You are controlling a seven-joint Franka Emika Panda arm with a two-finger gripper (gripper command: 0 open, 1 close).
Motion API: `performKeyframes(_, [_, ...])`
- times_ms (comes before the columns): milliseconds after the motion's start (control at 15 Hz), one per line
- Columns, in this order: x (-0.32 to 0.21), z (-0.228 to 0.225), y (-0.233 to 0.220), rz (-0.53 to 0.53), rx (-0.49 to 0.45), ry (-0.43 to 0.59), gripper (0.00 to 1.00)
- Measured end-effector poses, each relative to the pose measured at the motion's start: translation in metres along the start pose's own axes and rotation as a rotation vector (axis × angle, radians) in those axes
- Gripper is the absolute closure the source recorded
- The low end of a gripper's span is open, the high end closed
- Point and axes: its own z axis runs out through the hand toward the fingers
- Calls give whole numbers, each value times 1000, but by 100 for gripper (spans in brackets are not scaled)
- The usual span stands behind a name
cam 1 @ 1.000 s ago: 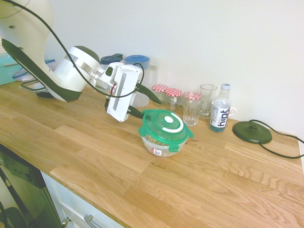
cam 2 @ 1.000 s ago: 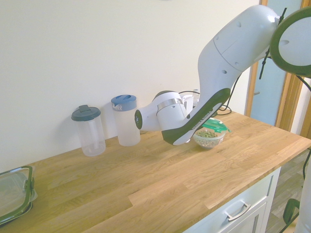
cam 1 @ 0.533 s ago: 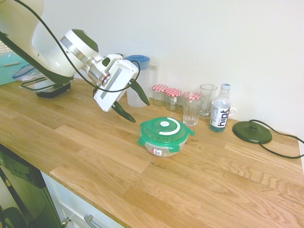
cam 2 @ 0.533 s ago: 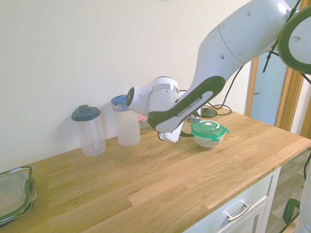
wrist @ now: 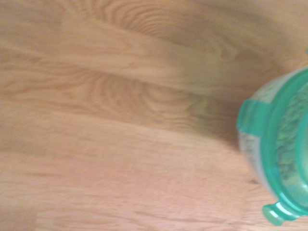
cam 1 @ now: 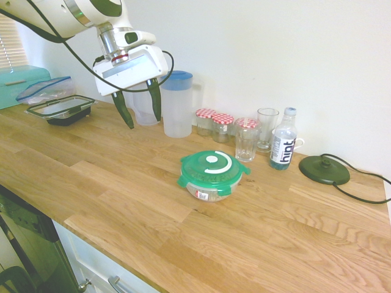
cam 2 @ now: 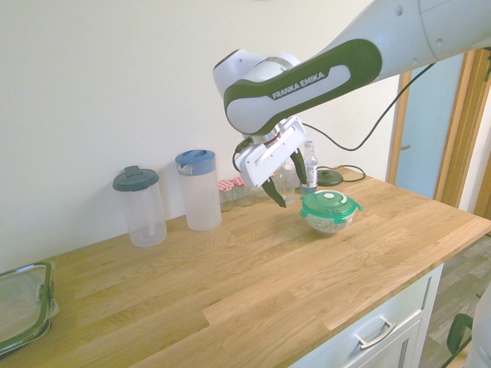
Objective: Cover the lid of food container
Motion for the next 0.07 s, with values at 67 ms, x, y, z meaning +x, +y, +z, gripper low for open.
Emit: performKeyframes(67, [-6, 1, 9, 0, 58, -39, 0])
